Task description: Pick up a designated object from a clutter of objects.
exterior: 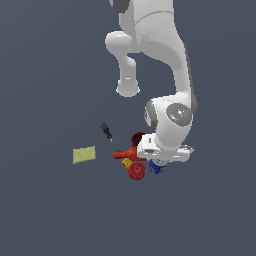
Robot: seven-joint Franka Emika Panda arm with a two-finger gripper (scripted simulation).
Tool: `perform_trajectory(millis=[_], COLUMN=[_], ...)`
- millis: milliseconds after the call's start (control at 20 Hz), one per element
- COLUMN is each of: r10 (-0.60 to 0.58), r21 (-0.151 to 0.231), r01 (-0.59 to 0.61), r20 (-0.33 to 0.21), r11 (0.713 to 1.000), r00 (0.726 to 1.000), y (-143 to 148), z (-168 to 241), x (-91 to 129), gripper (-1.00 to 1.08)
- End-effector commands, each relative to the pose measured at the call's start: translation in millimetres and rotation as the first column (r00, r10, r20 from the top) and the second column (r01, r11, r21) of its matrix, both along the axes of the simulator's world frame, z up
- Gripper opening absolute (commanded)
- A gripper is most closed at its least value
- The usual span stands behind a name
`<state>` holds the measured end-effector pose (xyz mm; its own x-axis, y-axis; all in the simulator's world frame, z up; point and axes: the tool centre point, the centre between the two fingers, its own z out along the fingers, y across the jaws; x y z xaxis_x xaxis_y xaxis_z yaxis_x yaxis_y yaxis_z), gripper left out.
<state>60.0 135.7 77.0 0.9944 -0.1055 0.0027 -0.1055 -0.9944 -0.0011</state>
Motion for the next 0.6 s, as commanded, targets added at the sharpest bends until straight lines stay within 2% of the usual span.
perform_trajectory(millis=[0,550], r10=[0.000,0.000], r21=[-0.001,-0.001], r01=[0.000,0.000], r20=[-0.002,-0.002], r11=[1.000,1.000], r00=[1.000,1.000], y=[-0.2,-4.7], z=[-1.2,22.1], x=[-0.6,-13.8], gripper=[-1.00,-1.00])
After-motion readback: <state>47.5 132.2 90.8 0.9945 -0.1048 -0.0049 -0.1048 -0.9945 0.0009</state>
